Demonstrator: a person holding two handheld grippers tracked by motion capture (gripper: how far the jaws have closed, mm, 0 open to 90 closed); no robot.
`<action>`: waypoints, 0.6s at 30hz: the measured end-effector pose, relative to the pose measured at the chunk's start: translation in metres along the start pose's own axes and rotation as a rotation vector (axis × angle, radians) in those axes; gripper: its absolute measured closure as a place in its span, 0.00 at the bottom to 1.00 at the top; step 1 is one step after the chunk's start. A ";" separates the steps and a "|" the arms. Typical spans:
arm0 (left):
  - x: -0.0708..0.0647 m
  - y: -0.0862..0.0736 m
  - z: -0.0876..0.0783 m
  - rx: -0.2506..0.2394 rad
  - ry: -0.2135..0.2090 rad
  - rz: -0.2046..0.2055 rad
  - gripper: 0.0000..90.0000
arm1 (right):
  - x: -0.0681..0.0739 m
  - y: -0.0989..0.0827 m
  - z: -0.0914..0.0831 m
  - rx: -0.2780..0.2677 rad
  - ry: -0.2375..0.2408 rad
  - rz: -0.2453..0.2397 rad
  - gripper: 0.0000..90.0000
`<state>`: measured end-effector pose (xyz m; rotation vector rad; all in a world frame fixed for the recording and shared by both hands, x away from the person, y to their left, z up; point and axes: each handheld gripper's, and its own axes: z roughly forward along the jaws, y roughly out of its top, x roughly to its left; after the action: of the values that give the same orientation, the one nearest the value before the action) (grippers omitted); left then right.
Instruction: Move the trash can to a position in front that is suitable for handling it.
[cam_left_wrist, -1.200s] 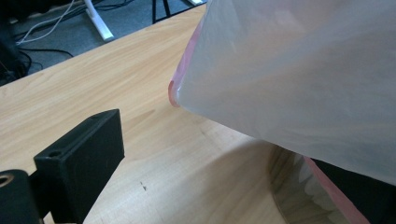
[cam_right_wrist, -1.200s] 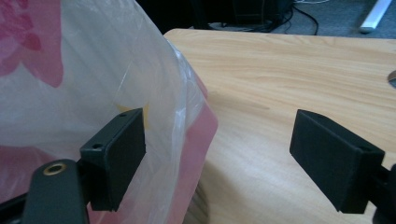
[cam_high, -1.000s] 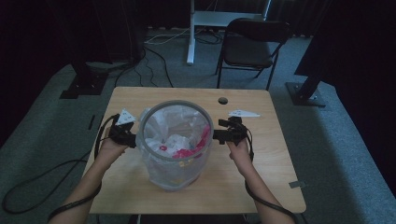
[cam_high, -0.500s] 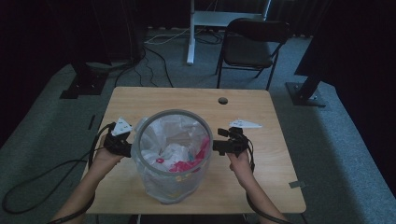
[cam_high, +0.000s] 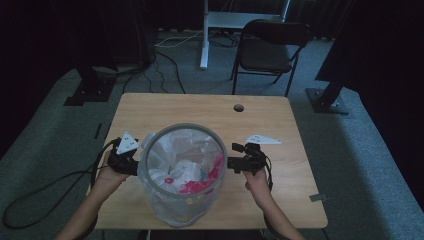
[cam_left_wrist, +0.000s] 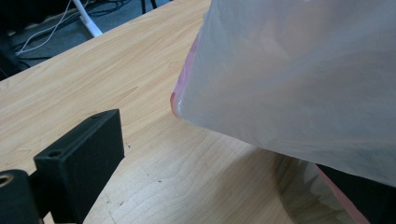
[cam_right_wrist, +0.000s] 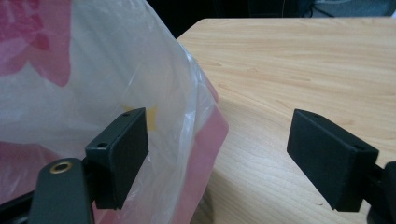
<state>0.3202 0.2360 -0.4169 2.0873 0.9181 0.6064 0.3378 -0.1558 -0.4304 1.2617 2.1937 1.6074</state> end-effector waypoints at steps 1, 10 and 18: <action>0.000 -0.002 -0.001 -0.020 -0.003 -0.003 0.03 | 0.001 0.000 -0.001 0.006 0.009 -0.001 0.22; 0.003 -0.010 -0.004 -0.049 -0.004 -0.047 0.02 | -0.005 -0.003 0.001 0.013 0.006 -0.027 0.16; 0.012 -0.038 -0.006 0.008 0.002 -0.120 0.00 | -0.025 -0.012 -0.013 0.003 -0.020 0.000 0.16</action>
<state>0.3083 0.2651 -0.4417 2.0227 1.0403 0.5423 0.3402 -0.1836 -0.4443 1.2731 2.1847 1.5855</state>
